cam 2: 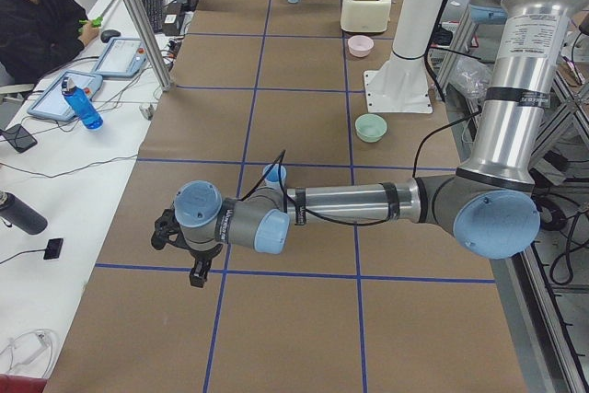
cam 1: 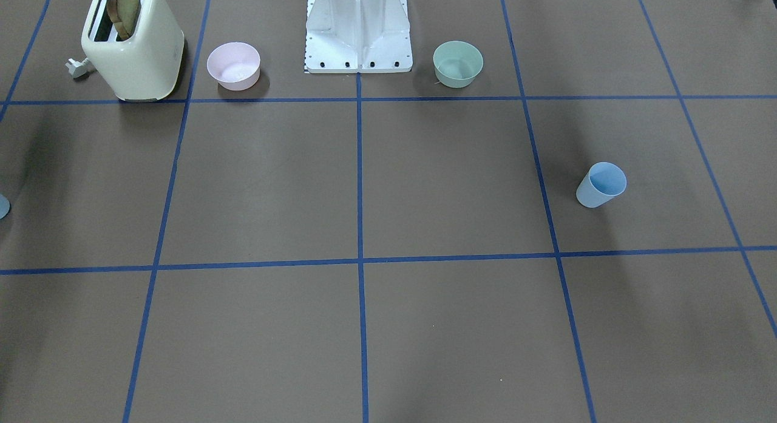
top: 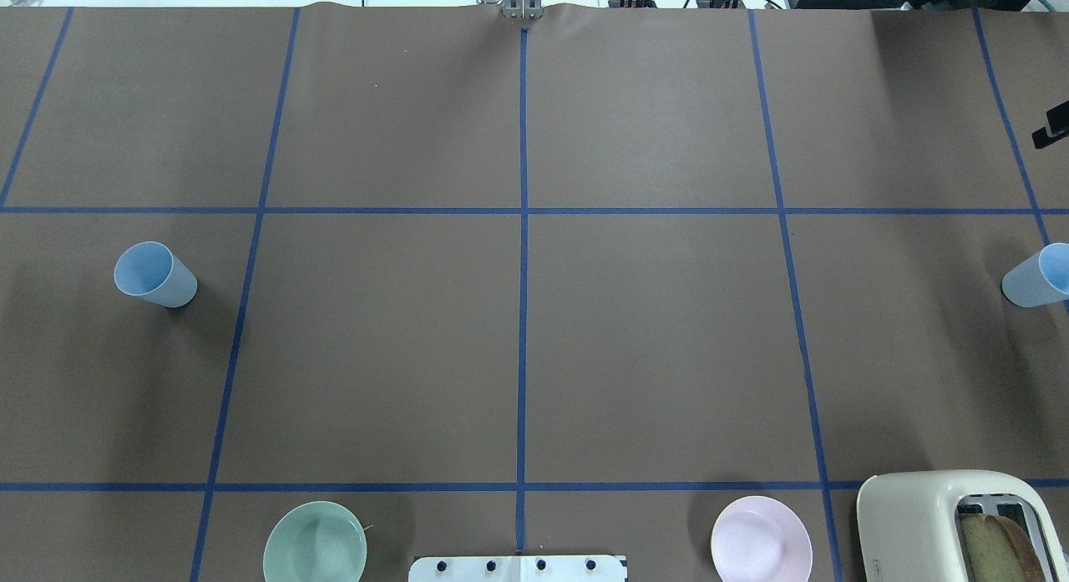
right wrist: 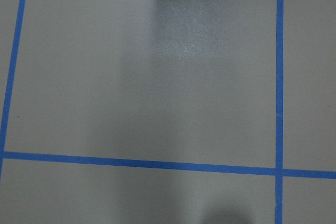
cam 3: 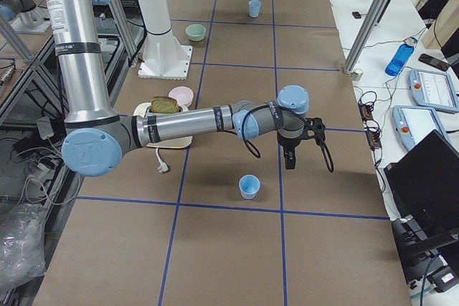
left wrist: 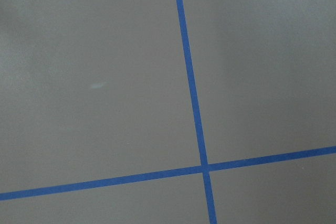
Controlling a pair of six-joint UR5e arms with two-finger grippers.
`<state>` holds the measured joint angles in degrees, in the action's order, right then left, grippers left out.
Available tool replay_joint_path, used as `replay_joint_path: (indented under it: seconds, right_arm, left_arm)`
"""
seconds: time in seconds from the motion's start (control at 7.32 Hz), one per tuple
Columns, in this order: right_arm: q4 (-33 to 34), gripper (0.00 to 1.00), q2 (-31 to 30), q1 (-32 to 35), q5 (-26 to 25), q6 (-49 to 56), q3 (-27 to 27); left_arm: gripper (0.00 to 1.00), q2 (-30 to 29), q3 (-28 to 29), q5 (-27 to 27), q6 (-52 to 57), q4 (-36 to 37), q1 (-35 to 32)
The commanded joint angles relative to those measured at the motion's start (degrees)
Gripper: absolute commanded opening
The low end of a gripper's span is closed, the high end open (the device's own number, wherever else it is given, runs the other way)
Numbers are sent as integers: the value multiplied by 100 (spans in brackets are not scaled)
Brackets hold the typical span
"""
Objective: Stack blue cups with both arms
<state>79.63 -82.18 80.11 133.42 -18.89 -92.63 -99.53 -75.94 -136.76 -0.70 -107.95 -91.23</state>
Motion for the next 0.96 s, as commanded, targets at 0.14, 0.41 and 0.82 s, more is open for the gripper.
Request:
replay_joint_path:
  seconds: [0.14,0.41,0.82]
  right_arm:
    - [-9,100,17,-4,9,17,-97]
    - [-148,100,-444,-39,-35,60,-105]
    - [-694,100,-1238,-39,-123,-18,-343]
  left_arm:
    - [98,-13,-122,-26,-9,11,9]
    - [98,-57,-664,-61,-1195,-24,113]
    - [98,74,-1790,-202,-2921,-15,1218]
